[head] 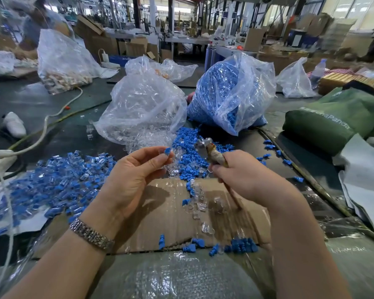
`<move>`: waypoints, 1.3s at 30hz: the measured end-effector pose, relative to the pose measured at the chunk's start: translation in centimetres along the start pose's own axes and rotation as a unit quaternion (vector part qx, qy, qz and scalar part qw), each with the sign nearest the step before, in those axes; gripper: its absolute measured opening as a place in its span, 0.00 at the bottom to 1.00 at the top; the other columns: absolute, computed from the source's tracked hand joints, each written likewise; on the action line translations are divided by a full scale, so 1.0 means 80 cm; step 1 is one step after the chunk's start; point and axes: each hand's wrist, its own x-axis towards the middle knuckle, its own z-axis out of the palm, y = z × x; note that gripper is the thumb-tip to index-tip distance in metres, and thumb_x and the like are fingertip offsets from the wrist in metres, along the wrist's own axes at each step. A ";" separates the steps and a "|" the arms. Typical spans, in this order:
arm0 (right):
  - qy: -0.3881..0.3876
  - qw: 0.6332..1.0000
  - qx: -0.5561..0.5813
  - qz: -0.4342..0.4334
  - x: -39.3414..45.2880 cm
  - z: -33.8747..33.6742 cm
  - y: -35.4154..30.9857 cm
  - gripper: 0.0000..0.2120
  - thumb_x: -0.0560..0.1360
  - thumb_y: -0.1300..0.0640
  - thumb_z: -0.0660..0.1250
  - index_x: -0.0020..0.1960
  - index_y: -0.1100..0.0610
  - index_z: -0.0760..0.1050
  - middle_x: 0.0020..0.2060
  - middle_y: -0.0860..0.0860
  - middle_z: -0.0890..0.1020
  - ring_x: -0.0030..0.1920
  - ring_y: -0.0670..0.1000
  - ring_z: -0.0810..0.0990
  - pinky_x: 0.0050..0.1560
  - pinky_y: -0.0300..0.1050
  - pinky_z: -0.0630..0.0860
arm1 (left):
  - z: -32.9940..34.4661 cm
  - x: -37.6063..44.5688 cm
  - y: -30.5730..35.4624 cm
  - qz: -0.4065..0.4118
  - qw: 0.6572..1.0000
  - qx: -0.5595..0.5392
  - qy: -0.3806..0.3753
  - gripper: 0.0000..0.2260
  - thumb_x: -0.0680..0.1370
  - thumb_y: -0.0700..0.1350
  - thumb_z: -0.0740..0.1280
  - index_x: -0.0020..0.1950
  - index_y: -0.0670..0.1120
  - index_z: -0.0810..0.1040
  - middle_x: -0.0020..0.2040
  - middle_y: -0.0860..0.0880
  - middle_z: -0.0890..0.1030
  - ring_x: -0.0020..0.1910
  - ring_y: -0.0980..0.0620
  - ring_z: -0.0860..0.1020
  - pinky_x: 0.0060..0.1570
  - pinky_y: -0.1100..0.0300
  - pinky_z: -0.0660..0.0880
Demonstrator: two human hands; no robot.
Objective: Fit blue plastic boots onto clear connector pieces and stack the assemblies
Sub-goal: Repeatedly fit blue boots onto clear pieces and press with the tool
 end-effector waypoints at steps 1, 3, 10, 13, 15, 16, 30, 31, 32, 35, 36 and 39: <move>-0.030 0.999 0.033 -0.020 -0.004 -0.003 -0.010 0.15 0.83 0.54 0.63 0.45 0.65 0.77 0.43 0.64 0.83 0.43 0.64 0.81 0.45 0.59 0.77 | -0.001 0.001 0.000 0.002 1.000 -0.005 0.000 0.12 0.69 0.43 0.75 0.52 0.46 0.87 0.56 0.42 0.86 0.56 0.48 0.84 0.49 0.61 0.82; -0.087 0.994 0.056 -0.045 -0.010 -0.003 -0.025 0.17 0.83 0.54 0.64 0.47 0.69 0.77 0.44 0.65 0.84 0.39 0.61 0.78 0.45 0.57 0.76 | -0.002 0.004 0.001 0.012 1.000 -0.011 0.005 0.15 0.66 0.45 0.78 0.52 0.47 0.88 0.57 0.42 0.85 0.56 0.49 0.84 0.51 0.60 0.81; -0.107 0.988 0.080 -0.073 -0.011 0.009 -0.037 0.16 0.84 0.53 0.63 0.38 0.56 0.75 0.27 0.43 0.76 0.27 0.41 0.70 0.28 0.32 0.65 | 0.001 0.001 -0.004 0.049 0.997 0.057 0.000 0.16 0.64 0.50 0.78 0.51 0.50 0.88 0.51 0.49 0.87 0.48 0.54 0.83 0.51 0.61 0.81; -0.118 0.986 0.092 -0.077 -0.011 0.014 -0.037 0.14 0.84 0.53 0.63 0.44 0.60 0.78 0.37 0.49 0.83 0.36 0.49 0.79 0.40 0.44 0.74 | 0.004 -0.001 -0.004 0.073 0.991 0.107 0.009 0.15 0.65 0.50 0.77 0.51 0.50 0.87 0.50 0.49 0.87 0.47 0.56 0.83 0.49 0.62 0.81; -0.121 0.985 0.098 -0.077 -0.010 0.020 -0.035 0.14 0.84 0.52 0.62 0.49 0.62 0.78 0.42 0.52 0.86 0.44 0.55 0.84 0.49 0.52 0.78 | 0.004 -0.001 -0.004 0.084 0.988 0.131 0.017 0.12 0.68 0.46 0.75 0.51 0.49 0.87 0.50 0.47 0.87 0.46 0.56 0.83 0.48 0.64 0.80; -0.119 0.984 0.101 -0.081 -0.010 0.023 -0.033 0.14 0.84 0.51 0.62 0.49 0.61 0.77 0.42 0.52 0.86 0.44 0.55 0.84 0.49 0.53 0.78 | 0.004 -0.001 -0.005 0.089 0.986 0.143 0.020 0.12 0.69 0.45 0.75 0.51 0.48 0.87 0.50 0.47 0.87 0.46 0.56 0.83 0.48 0.64 0.80; -0.101 0.974 0.183 -0.086 -0.008 0.037 -0.022 0.17 0.82 0.45 0.65 0.44 0.58 0.75 0.35 0.52 0.83 0.32 0.48 0.80 0.38 0.47 0.79 | 0.004 -0.003 -0.001 0.141 0.961 0.236 0.039 0.09 0.72 0.45 0.74 0.51 0.50 0.86 0.49 0.49 0.87 0.52 0.51 0.84 0.58 0.54 0.80; -0.104 0.972 0.196 -0.081 -0.011 0.033 -0.018 0.16 0.82 0.46 0.66 0.43 0.57 0.75 0.35 0.50 0.84 0.32 0.45 0.80 0.37 0.42 0.79 | 0.001 -0.003 -0.001 0.143 0.961 0.233 0.045 0.08 0.72 0.45 0.74 0.51 0.51 0.86 0.49 0.50 0.87 0.51 0.52 0.84 0.56 0.56 0.80; -0.097 0.971 0.206 -0.069 -0.013 0.027 -0.014 0.15 0.81 0.46 0.66 0.43 0.56 0.76 0.35 0.49 0.84 0.32 0.44 0.80 0.36 0.41 0.79 | -0.003 -0.003 0.000 0.146 0.957 0.244 0.056 0.07 0.74 0.44 0.74 0.51 0.52 0.85 0.48 0.50 0.86 0.50 0.52 0.84 0.53 0.58 0.80; -0.006 0.988 0.155 -0.018 -0.009 0.013 0.002 0.15 0.80 0.45 0.68 0.42 0.54 0.75 0.33 0.49 0.80 0.29 0.44 0.76 0.29 0.41 0.73 | -0.018 0.000 0.002 0.161 0.894 0.393 0.140 0.06 0.77 0.42 0.72 0.49 0.54 0.82 0.44 0.51 0.82 0.44 0.52 0.81 0.44 0.62 0.77; 0.030 0.995 0.098 0.002 -0.005 0.011 0.010 0.15 0.80 0.44 0.68 0.41 0.54 0.73 0.33 0.49 0.78 0.29 0.45 0.74 0.29 0.42 0.68 | -0.021 0.000 0.002 0.160 0.850 0.468 0.180 0.05 0.77 0.42 0.71 0.47 0.54 0.81 0.43 0.51 0.80 0.43 0.49 0.80 0.43 0.57 0.77; 0.069 0.993 -0.052 0.078 0.008 0.014 0.029 0.16 0.80 0.47 0.67 0.41 0.56 0.69 0.43 0.54 0.77 0.38 0.50 0.74 0.33 0.46 0.65 | -0.025 -0.003 0.008 0.119 0.695 0.665 0.246 0.03 0.75 0.44 0.69 0.42 0.51 0.81 0.44 0.49 0.74 0.47 0.44 0.75 0.53 0.46 0.72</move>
